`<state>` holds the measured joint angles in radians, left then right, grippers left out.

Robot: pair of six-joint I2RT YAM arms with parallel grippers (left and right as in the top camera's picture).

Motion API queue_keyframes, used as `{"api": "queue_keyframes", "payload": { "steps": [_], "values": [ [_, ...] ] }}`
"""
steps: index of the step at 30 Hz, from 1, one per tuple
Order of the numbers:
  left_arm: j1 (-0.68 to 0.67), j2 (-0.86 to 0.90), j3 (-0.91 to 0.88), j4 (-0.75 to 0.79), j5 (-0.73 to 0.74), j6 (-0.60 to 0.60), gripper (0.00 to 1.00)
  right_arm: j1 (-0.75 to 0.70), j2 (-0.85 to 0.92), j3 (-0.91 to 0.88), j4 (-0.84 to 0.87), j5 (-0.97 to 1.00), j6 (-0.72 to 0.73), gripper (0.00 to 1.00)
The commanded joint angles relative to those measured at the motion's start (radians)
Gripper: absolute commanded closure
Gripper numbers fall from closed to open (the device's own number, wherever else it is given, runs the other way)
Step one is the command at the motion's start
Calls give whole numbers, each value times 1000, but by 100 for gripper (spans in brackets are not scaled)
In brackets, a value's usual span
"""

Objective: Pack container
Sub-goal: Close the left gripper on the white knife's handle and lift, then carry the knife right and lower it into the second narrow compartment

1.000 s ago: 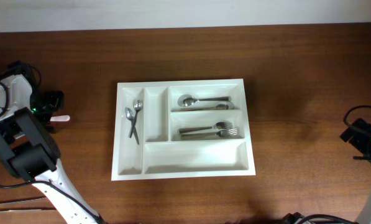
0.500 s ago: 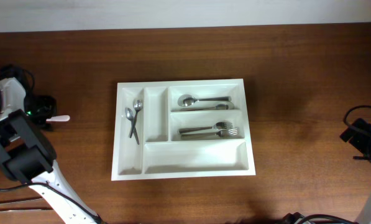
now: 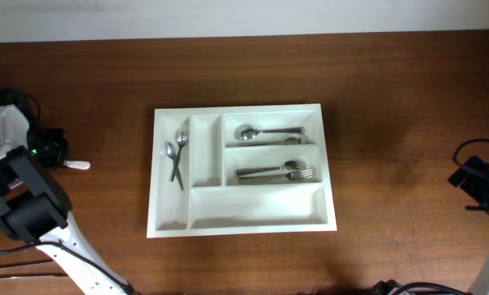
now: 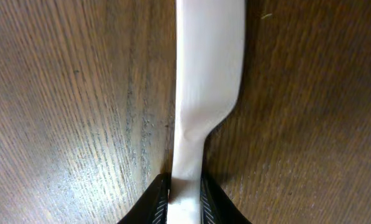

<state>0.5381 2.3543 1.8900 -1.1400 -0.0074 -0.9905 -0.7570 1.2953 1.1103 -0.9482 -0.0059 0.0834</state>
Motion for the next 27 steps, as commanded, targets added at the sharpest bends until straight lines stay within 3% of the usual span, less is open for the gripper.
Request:
{"api": "queue_keyframes", "payload": {
  "steps": [1,4,18,27],
  "values": [
    [8,6,-23,-15,-17,-3,82,-5,3,0,3,-6,10,1],
    [6,5,-23,-16,-14,21,98,-5,3,0,3,-6,10,1],
    [-24,-39,70,-19,-13,213,98,-5,3,0,3,-6,10,1],
    [-211,-185,169,-22,57,464,98,-5,3,0,3,-6,10,1]
  ]
}}
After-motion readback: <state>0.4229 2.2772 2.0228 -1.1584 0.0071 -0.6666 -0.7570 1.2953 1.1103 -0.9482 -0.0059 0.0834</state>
